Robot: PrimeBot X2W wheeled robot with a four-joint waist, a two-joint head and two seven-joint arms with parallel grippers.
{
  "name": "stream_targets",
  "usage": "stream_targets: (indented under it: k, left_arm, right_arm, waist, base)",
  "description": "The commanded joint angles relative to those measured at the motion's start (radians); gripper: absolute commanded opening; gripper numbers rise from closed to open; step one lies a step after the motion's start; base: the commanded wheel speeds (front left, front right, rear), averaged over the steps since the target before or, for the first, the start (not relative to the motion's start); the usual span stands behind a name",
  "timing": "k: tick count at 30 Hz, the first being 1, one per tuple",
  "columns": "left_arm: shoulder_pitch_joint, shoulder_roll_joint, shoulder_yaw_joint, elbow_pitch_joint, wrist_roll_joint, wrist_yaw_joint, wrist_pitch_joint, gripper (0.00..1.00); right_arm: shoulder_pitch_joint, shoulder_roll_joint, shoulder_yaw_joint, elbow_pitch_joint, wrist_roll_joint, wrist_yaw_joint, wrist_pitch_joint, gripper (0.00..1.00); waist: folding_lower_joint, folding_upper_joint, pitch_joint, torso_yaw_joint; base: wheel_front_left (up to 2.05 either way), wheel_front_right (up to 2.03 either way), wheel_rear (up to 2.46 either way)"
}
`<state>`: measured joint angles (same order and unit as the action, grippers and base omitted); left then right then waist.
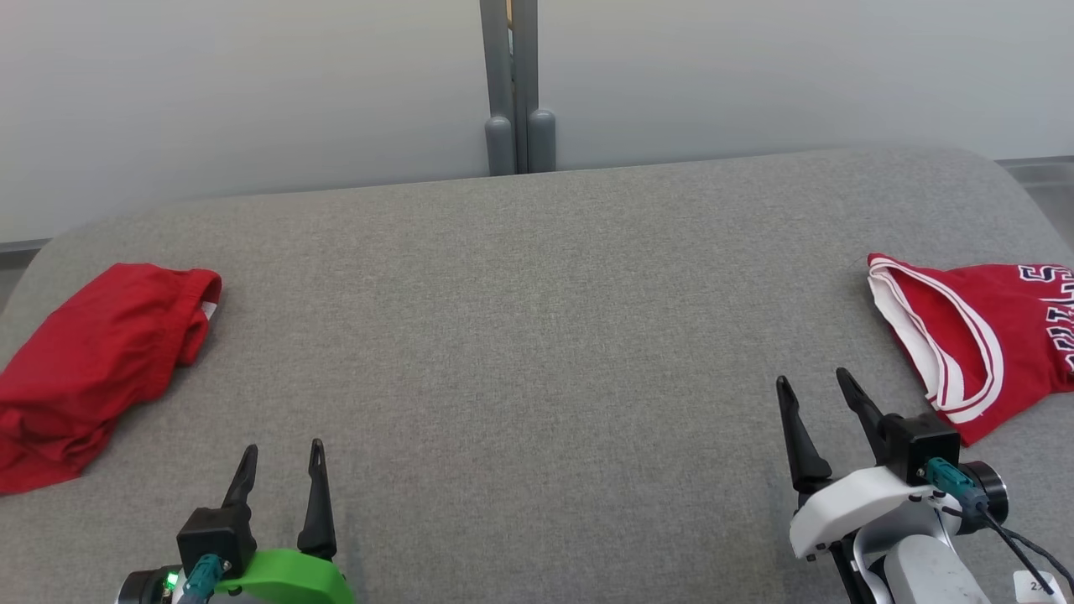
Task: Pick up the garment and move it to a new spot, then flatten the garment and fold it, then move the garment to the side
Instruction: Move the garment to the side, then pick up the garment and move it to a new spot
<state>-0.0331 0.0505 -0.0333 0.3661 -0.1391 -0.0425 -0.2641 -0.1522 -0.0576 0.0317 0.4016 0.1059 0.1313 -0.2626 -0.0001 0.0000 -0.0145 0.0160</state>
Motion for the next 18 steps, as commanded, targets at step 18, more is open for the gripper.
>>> stream_targets:
  k: [18]
  left_arm:
    - [0.018,0.001,-0.001,0.015,-0.014,0.014,0.000,1.00]
  right_arm:
    - [0.033,0.004,-0.012,-0.022,-0.008,-0.001,-0.003,1.00]
  waist:
    - [0.0001,0.0000,0.000,-0.006]
  base:
    - [0.00,0.00,0.00]
